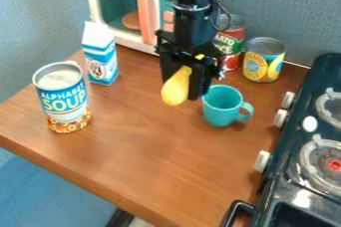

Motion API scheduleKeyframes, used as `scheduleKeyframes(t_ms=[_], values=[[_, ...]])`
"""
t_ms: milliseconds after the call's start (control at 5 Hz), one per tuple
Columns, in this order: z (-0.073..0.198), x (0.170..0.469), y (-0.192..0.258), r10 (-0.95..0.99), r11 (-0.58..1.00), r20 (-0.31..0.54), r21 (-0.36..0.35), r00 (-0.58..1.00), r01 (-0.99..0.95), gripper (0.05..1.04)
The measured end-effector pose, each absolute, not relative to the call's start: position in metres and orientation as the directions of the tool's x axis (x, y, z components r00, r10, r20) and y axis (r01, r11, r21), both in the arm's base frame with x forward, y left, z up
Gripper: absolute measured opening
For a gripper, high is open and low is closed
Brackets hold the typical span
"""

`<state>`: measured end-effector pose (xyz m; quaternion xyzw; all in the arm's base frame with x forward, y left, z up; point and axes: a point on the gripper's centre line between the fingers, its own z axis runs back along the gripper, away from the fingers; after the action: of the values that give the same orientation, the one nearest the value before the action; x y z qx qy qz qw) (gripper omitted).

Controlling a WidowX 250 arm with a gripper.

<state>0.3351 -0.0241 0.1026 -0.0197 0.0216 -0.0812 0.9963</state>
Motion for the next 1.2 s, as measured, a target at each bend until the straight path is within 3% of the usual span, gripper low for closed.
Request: scheduleKeyframes(t_ms=[200,600,1200], values=[[0.087,0.357,-0.016,-0.143,0.99,-0.096,-0.01,0.985,0.143,0.709],[0.067,0.375,0.0,-0.113,0.991,-0.177,0.046,0.978,0.123,0.709],[0.058,0.38,0.046,0.001,0.999,-0.213,0.037,0.977,0.007,0.709]])
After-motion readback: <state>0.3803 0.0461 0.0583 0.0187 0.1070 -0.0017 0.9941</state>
